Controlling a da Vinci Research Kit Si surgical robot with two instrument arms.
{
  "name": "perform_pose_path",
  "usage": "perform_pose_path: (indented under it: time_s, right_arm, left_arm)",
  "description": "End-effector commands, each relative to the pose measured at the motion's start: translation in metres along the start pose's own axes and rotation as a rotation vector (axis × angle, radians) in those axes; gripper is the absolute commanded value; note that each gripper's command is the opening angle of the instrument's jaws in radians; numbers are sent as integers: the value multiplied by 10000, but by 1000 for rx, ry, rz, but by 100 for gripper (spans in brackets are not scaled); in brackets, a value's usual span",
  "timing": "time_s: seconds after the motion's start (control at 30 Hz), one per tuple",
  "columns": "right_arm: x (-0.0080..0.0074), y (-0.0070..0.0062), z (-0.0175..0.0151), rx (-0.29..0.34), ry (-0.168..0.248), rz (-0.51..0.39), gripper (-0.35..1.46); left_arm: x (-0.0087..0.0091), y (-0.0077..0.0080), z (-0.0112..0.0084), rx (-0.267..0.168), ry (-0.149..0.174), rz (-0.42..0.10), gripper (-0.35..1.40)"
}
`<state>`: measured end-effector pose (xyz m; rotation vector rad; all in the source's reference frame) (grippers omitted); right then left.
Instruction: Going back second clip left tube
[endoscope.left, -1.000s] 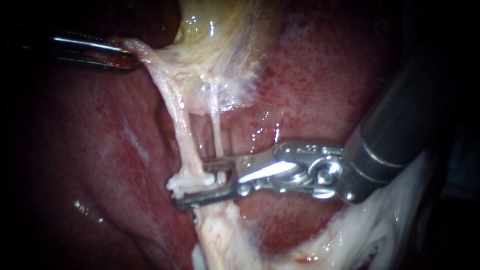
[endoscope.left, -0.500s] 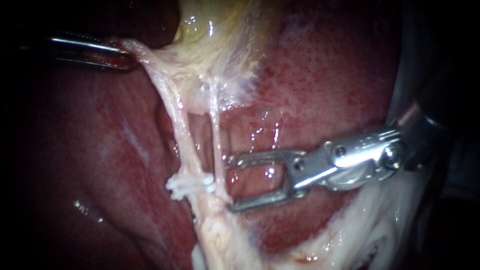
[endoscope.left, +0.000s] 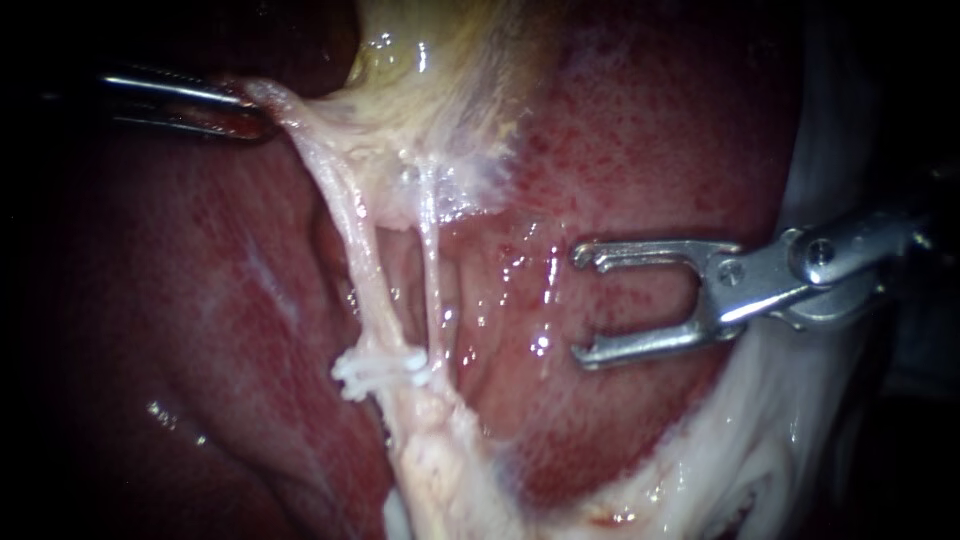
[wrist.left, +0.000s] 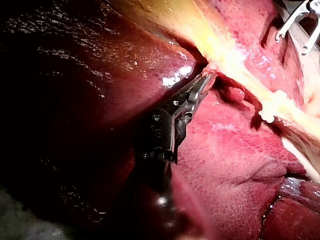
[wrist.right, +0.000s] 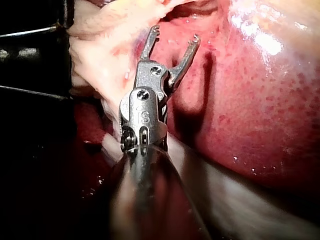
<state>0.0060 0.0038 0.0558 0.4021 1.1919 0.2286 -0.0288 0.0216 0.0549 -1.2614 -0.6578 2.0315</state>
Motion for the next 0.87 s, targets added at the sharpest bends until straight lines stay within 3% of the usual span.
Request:
perform_pose_path:
  time_s: [0.03, 0.23, 0.5, 0.87]
  right_arm:
    - [0, -1, -1, 2, 0, 1, 50]
    - [-1, -2, -2, 2, 0, 1, 50]
    - [-2, -2, -4, 4, 0, 0, 50]
    - [0, -6, -1, 14, 2, 0, 50]
  left_arm:
    - [-2, 0, 3, 3, 0, 2, -35]
    - [-18, -1, 27, 7, 3, 11, -35]
    - [-40, -11, 56, 0, -16, 26, -35]
    - [-42, -11, 55, -4, -17, 21, -35]
